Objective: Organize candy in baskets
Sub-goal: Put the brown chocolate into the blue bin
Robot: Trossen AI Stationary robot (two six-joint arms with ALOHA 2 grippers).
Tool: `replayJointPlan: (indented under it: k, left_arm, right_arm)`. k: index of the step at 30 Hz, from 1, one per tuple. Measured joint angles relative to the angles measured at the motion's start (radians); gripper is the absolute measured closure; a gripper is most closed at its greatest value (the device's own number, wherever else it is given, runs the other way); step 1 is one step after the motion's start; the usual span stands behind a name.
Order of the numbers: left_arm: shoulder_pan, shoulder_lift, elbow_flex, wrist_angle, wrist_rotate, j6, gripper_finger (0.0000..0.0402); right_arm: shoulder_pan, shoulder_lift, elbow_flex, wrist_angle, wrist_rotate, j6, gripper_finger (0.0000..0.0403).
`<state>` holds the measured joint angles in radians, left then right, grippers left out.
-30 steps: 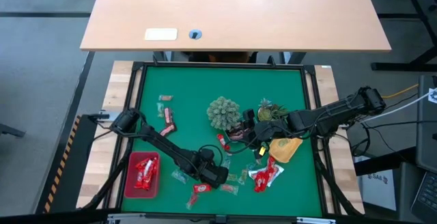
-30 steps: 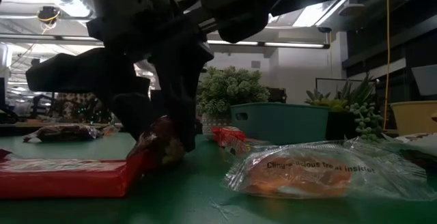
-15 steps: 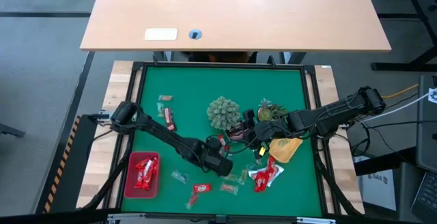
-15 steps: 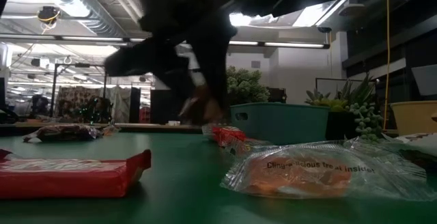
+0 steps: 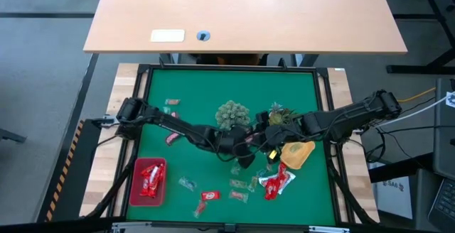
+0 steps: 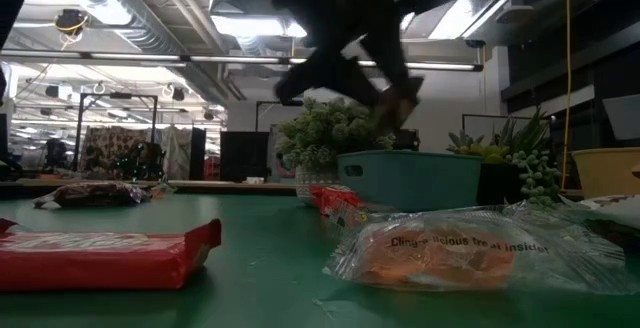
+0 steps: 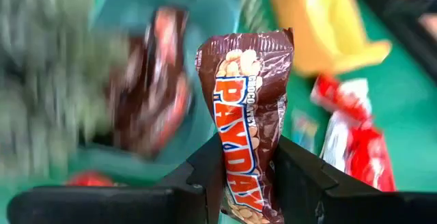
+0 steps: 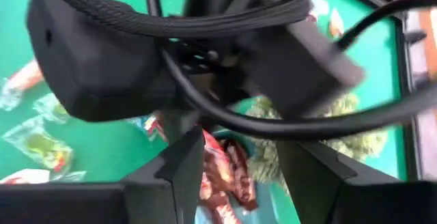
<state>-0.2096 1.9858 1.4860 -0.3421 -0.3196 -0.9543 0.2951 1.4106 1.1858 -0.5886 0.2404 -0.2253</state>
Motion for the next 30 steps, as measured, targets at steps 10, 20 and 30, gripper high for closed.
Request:
replayJointPlan:
  k: [10, 20, 30]
  left_arm:
    - [0.087, 0.0, 0.0, 0.085, -0.014, 0.361, 0.0296]
    - [0.122, 0.001, 0.0, 0.086, -0.001, 0.55, 0.0292]
    - [0.152, 0.001, 0.0, 0.088, 0.0, 0.624, 0.0218]
  right_arm:
    - [0.0, 0.0, 0.027, -0.136, -0.191, 0.209, 0.0219]
    - [0.0, 0.0, 0.027, -0.213, -0.365, 0.424, 0.0219]
    - [0.016, 0.0, 0.027, -0.234, -0.432, 0.495, 0.0219]
